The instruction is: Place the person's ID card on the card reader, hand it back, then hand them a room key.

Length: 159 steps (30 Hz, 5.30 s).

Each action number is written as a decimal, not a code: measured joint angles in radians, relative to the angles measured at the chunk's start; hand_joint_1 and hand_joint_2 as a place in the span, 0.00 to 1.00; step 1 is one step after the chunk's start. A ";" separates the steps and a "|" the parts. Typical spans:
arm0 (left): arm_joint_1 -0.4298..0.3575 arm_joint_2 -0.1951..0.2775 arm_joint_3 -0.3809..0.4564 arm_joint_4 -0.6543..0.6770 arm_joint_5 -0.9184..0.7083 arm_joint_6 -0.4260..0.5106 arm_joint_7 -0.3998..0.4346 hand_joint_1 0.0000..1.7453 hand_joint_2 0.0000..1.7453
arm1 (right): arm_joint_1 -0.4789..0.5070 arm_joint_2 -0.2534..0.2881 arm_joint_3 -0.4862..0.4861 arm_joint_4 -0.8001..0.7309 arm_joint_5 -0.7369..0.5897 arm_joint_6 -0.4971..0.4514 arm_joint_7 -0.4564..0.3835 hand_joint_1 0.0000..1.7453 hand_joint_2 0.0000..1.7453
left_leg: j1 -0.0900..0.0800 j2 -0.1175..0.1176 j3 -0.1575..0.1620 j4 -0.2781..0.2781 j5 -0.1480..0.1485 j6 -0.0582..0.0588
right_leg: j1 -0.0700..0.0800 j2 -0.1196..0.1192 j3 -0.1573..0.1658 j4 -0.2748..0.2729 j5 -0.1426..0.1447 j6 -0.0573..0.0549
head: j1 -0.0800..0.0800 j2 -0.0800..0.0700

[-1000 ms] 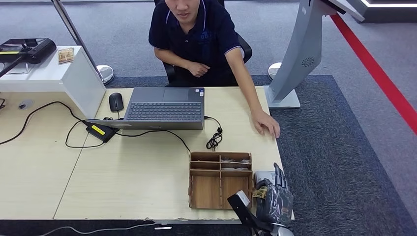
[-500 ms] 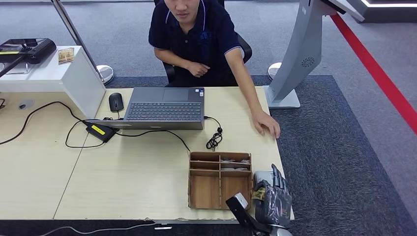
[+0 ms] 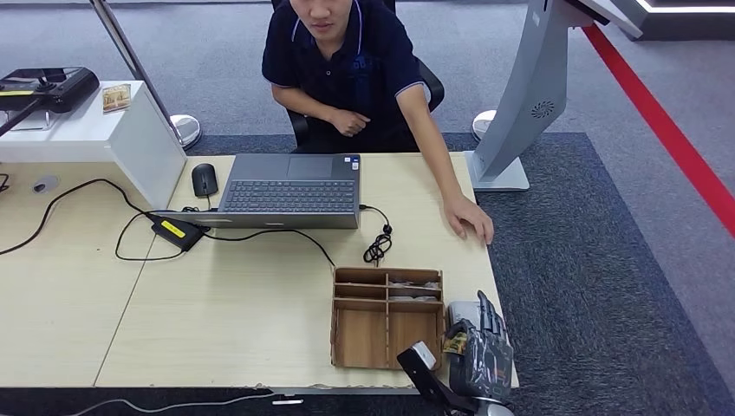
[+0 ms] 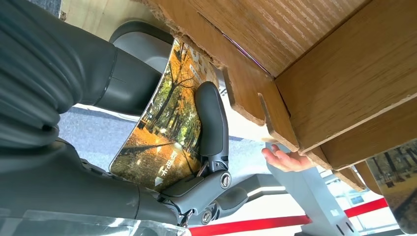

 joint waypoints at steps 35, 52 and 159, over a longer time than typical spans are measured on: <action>0.000 0.013 -0.016 0.000 -0.034 -0.029 0.002 0.00 0.00 | -0.072 0.045 -0.087 -0.255 0.079 -0.003 -0.202 1.00 1.00 | 0.000 0.000 0.000 0.000 0.000 0.000 | 0.000 0.000 0.000 0.000 0.000 0.000 | 0.000 0.000; -0.002 0.014 -0.027 0.000 -0.049 -0.028 0.002 0.00 0.00 | -0.082 0.201 -0.097 -0.267 -0.010 0.000 -0.424 1.00 1.00 | 0.000 0.000 0.000 0.000 0.000 0.000 | 0.000 0.000 0.000 0.000 0.000 0.000 | 0.000 0.000; -0.003 0.020 -0.043 0.000 -0.047 -0.037 -0.001 0.00 0.00 | -0.157 -0.034 0.203 -0.136 0.004 0.000 0.027 0.00 1.00 | 0.000 0.000 0.000 0.000 0.000 0.000 | 0.000 0.000 0.000 0.000 0.000 0.000 | 0.000 0.000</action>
